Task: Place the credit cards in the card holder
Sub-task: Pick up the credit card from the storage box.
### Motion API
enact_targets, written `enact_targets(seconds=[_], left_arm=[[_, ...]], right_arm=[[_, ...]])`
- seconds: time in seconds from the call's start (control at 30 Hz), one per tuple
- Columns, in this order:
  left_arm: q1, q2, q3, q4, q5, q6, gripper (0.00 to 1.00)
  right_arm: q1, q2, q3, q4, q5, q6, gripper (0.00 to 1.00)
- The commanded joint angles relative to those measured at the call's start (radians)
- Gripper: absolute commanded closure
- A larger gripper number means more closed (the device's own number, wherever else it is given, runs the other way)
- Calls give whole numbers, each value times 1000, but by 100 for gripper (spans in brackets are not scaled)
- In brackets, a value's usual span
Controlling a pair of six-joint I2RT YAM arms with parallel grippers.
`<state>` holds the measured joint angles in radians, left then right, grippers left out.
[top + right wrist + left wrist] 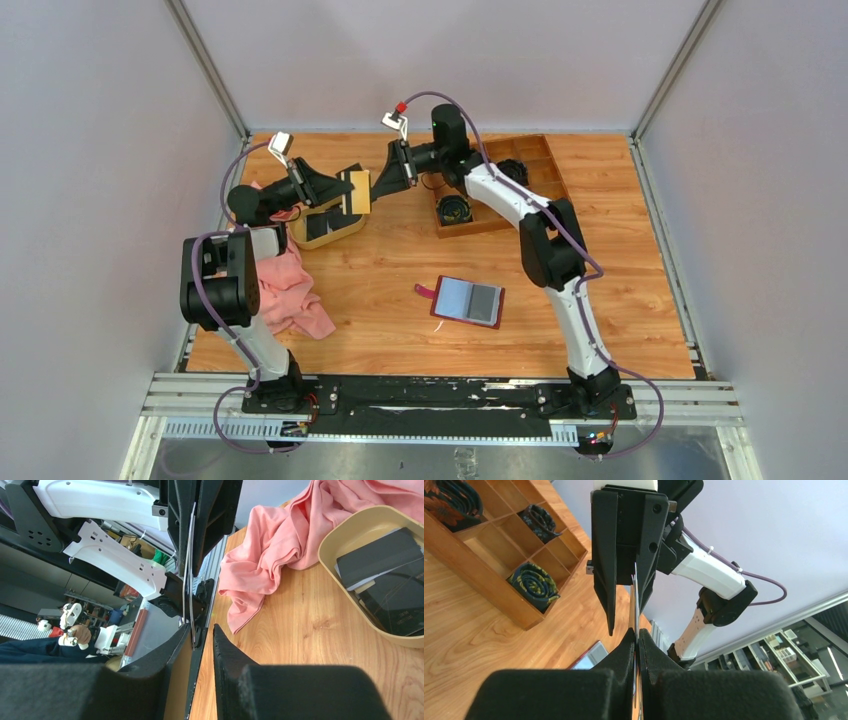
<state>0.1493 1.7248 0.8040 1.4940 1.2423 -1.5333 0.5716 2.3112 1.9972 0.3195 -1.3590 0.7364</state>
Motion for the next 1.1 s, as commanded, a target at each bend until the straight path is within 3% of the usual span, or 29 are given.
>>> enact_targets(seconds=[0.0, 0.2, 0.53, 0.67, 0.8, 1.07], left_arm=[[-8, -28, 6, 58, 17, -13, 100], [-15, -10, 7, 60, 13, -13, 100], [-24, 16, 26, 61, 13, -14, 100], [-21, 72, 47, 62, 13, -14, 100], [5, 141, 75, 62, 4, -16, 100], [55, 294, 163, 65, 0, -28, 99]], right_arm=[[3, 40, 51, -16, 7, -9, 75], [8, 72, 81, 83, 0, 88, 66], [26, 171, 210, 172, 4, 235, 67], [25, 230, 277, 240, 3, 315, 75], [26, 275, 320, 253, 15, 328, 98], [33, 370, 407, 89, 155, 164, 100]])
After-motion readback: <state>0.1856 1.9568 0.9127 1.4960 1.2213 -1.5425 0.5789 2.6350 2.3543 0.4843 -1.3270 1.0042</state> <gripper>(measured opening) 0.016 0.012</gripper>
